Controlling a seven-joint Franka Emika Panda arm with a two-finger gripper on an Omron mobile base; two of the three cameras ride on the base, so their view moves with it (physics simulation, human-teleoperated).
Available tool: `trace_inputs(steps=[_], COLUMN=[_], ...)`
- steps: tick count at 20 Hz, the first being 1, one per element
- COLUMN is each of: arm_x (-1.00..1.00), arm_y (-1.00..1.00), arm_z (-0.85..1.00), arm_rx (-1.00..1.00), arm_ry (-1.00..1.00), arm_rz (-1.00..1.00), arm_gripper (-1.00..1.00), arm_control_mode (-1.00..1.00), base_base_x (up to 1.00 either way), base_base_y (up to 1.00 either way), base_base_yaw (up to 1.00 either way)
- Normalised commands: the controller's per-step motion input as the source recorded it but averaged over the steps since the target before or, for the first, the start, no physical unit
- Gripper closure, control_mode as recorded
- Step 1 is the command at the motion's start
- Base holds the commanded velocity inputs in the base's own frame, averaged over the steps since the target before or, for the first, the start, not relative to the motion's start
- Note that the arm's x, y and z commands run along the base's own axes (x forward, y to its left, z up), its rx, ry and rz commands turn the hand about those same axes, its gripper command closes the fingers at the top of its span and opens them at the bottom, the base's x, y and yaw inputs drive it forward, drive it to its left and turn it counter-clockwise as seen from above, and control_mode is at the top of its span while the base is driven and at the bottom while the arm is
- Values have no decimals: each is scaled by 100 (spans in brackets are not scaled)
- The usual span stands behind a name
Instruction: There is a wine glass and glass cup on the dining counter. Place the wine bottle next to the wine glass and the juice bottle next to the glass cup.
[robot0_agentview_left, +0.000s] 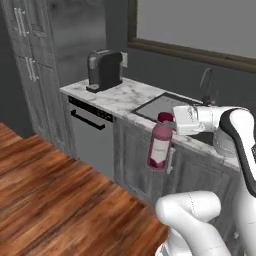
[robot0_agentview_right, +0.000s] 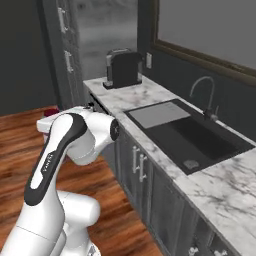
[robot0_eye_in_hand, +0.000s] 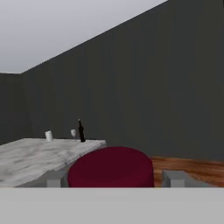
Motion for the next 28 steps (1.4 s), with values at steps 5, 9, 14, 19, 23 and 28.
trace_inputs(steps=[5,9,14,19,23,28], arm_x=[0,0,0,0,0,0], arm_y=[0,0,0,0,0,0], arm_z=[0,0,0,0,0,0], arm_rx=[0,0,0,0,0,0], arm_ry=[0,0,0,0,0,0], arm_rz=[0,0,0,0,0,0], arm_gripper=[100,100,100,100,100,100], arm_control_mode=[100,100,100,100,100,100], base_base_x=[0,3,45,96,100,100], base_base_y=[0,0,0,0,0,0], base_base_yaw=[55,50,40,26,17,14])
